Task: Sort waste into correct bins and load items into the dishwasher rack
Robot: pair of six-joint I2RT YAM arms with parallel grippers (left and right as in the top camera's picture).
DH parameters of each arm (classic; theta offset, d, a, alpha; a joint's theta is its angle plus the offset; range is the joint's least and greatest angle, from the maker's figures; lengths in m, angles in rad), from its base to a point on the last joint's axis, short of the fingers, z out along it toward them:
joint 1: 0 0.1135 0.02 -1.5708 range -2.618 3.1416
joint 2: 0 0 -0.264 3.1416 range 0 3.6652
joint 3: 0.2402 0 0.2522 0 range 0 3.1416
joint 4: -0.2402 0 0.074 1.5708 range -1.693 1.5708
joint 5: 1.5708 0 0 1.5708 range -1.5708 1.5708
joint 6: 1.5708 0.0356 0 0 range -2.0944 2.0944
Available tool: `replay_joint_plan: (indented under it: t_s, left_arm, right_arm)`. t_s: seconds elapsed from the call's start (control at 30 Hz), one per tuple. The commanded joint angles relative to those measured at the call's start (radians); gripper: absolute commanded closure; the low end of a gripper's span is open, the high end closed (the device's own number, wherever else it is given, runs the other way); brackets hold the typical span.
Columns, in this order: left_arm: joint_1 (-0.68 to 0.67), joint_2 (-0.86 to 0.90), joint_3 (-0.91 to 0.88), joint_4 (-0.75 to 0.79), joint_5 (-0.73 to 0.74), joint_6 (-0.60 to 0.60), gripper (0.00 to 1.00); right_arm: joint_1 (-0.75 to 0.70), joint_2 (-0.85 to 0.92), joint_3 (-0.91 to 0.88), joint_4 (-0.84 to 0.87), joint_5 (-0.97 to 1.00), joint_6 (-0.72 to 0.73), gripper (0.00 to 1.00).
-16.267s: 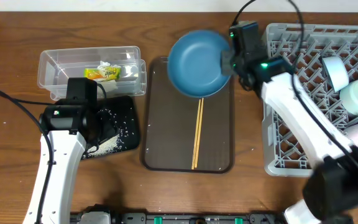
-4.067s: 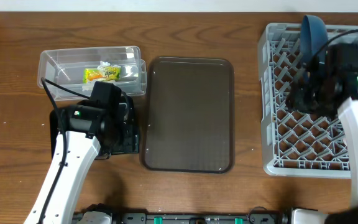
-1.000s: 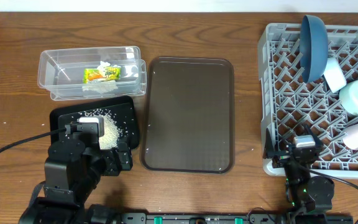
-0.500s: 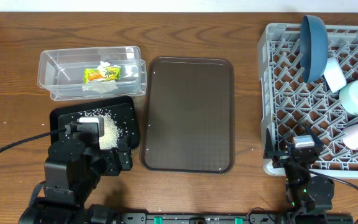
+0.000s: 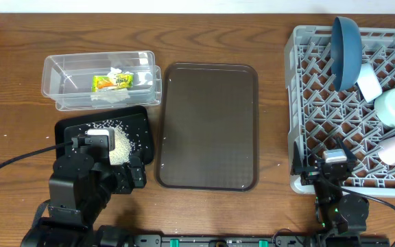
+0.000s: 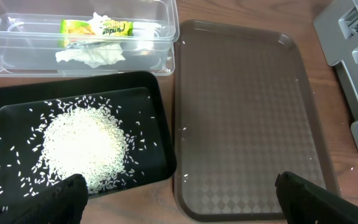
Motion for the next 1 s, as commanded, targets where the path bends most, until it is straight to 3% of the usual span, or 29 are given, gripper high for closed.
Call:
replay_joint_plan:
  t_s: [0.0, 0.37, 0.6, 0.8, 0.97]
  left_arm:
    - [0.0, -0.001, -0.004, 0.0, -0.008, -0.002, 0.01]
    - [0.0, -0.028, -0.008, -0.017, -0.042, 0.014, 0.01]
    - [0.059, -0.19, -0.165, 0.003, -0.047, 0.029, 0.01]
    - [0.091, -0.369, -0.395, 0.153, -0.069, 0.029, 0.01]
    - [0.091, -0.48, -0.585, 0.366, -0.072, 0.029, 0.01]
  right_arm:
    - [-0.008, -0.006, -0.002, -0.003, 0.0, -0.011, 0.01]
    - [-0.008, -0.006, -0.002, -0.003, 0.0, -0.011, 0.01]
    - [-0.008, -0.006, -0.002, -0.003, 0.0, -0.011, 0.01]
    - [-0.008, -0.006, -0.002, -0.003, 0.0, -0.011, 0.01]
    - [-0.008, -0.006, -0.002, -0.003, 0.0, -0.011, 0.01]
